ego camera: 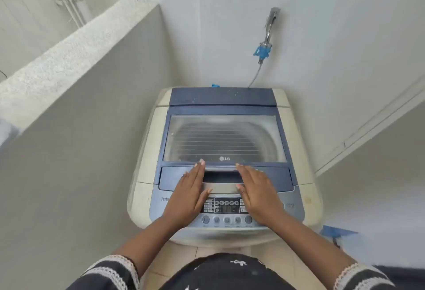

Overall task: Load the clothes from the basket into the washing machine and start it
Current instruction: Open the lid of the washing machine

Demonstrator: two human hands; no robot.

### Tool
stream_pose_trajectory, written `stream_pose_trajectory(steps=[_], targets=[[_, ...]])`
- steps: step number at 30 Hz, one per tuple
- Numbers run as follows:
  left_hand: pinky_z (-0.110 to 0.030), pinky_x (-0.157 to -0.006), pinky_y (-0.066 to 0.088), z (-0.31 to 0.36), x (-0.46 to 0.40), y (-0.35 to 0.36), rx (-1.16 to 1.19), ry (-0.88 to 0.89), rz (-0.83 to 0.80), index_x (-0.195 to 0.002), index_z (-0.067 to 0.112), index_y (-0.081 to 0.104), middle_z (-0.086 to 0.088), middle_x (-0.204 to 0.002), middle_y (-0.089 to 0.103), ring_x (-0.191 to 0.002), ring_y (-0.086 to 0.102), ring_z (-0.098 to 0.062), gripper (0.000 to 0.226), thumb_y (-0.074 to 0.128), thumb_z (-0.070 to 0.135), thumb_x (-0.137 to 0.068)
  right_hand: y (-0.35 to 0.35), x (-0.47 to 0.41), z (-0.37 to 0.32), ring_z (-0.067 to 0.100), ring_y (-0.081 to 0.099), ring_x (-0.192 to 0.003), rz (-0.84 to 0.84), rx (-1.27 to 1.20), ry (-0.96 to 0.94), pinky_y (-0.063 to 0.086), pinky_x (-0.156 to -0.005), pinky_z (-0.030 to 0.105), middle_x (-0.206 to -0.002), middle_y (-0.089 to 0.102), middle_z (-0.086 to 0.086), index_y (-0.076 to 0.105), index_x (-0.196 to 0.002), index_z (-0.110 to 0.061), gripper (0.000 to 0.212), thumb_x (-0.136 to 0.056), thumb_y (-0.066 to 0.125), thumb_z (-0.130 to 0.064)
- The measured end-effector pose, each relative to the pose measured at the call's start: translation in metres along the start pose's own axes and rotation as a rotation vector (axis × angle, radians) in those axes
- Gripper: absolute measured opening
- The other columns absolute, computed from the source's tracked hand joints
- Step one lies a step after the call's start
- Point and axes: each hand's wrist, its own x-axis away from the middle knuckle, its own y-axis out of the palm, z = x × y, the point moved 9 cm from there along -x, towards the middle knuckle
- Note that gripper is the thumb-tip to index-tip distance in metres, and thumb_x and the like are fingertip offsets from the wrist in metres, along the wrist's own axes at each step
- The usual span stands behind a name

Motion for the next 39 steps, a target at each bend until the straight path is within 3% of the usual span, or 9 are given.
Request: stream_pose_trajectory(steps=[3, 7, 12, 18, 21, 24, 29, 33, 39], targets=[[-0.040, -0.123, 0.019, 0.002, 0.003, 0.011, -0.056, 0.002, -0.087, -0.155, 0.014, 0.027, -0.004, -0.153, 0.043, -0.142, 0.037, -0.019, 0.077, 0.006, 0.061, -0.098, 0.019, 0.003, -0.003, 0.022, 0.052, -0.118, -0.080, 0.053, -0.032, 0.037, -0.104, 0.039, -0.131, 0.056, -0.003, 0.046, -0.143, -0.022, 0.057, -0.099, 0.019, -0.047], [-0.039, -0.123, 0.008, 0.001, 0.003, 0.025, -0.171, -0.011, -0.171, -0.154, 0.013, 0.029, -0.004, -0.152, 0.039, -0.143, 0.033, -0.021, 0.083, 0.007, 0.063, -0.092, 0.027, -0.001, 0.000, 0.020, 0.051, -0.115, -0.093, 0.067, 0.010, 0.034, -0.103, 0.037, -0.124, 0.058, -0.004, 0.053, -0.135, -0.023, 0.064, -0.095, 0.012, -0.050], [-0.042, -0.118, 0.024, 0.009, -0.007, 0.024, -0.364, 0.021, -0.211, -0.139, 0.013, 0.046, -0.005, -0.132, 0.054, -0.124, 0.049, -0.025, 0.069, 0.027, 0.061, -0.094, 0.029, -0.005, -0.003, 0.022, 0.051, -0.109, -0.136, 0.043, 0.086, 0.033, -0.099, 0.037, -0.116, 0.058, -0.003, 0.055, -0.124, -0.023, 0.061, -0.094, 0.011, -0.052], [-0.037, -0.089, 0.045, 0.031, -0.024, -0.024, -0.385, 0.124, -0.022, -0.100, 0.015, 0.060, -0.002, -0.093, 0.060, -0.089, 0.057, -0.026, 0.041, 0.079, 0.040, -0.074, -0.012, -0.008, -0.023, 0.017, 0.045, -0.099, 0.005, 0.070, 0.051, 0.033, -0.093, 0.034, -0.105, 0.052, -0.007, 0.052, -0.114, -0.025, 0.046, -0.087, 0.055, -0.062], [-0.035, -0.072, 0.044, 0.044, -0.033, -0.062, -0.428, 0.172, 0.139, -0.090, 0.016, 0.059, -0.001, -0.082, 0.058, -0.074, 0.054, -0.026, 0.036, 0.081, 0.011, -0.062, -0.052, -0.017, -0.039, 0.018, 0.047, -0.100, 0.070, 0.130, 0.003, 0.032, -0.091, 0.034, -0.104, 0.052, -0.008, 0.052, -0.111, -0.026, 0.045, -0.077, 0.075, -0.044], [-0.036, -0.072, 0.038, 0.059, -0.047, -0.105, -0.486, 0.208, 0.262, -0.093, 0.016, 0.059, -0.002, -0.086, 0.058, -0.077, 0.054, -0.028, 0.042, 0.078, 0.006, -0.058, -0.096, -0.033, -0.054, 0.022, 0.051, -0.098, 0.187, 0.193, -0.054, 0.034, -0.087, 0.036, -0.102, 0.057, -0.006, 0.057, -0.107, -0.023, 0.037, -0.077, 0.077, -0.020], [-0.047, -0.098, 0.040, 0.076, -0.074, -0.185, -0.457, 0.226, 0.466, -0.117, 0.019, 0.062, -0.002, -0.111, 0.064, -0.100, 0.059, -0.030, 0.058, 0.075, 0.008, -0.062, -0.181, -0.060, -0.072, 0.031, 0.055, -0.099, 0.517, 0.263, -0.179, 0.035, -0.084, 0.038, -0.113, 0.060, 0.008, 0.065, -0.113, -0.014, 0.055, -0.064, 0.088, -0.024], [-0.045, -0.107, 0.036, 0.078, -0.102, -0.216, -0.506, 0.286, 0.599, -0.142, 0.017, 0.049, -0.003, -0.137, 0.057, -0.122, 0.053, -0.028, 0.070, 0.063, -0.003, -0.076, -0.224, -0.083, -0.084, 0.030, 0.058, -0.090, 0.754, 0.353, -0.287, 0.042, -0.076, 0.037, -0.103, 0.062, 0.011, 0.066, -0.106, -0.008, 0.047, -0.066, 0.087, -0.022], [-0.046, -0.122, 0.012, 0.058, -0.167, -0.238, -0.612, 0.304, 0.627, -0.158, 0.017, 0.020, -0.009, -0.164, 0.021, -0.150, 0.022, -0.032, 0.075, 0.043, -0.012, -0.093, -0.227, -0.142, -0.076, 0.035, 0.058, -0.124, 0.945, 0.543, -0.330, 0.051, -0.101, 0.044, -0.126, 0.065, 0.016, 0.060, -0.131, 0.000, 0.038, -0.093, 0.055, 0.005]])
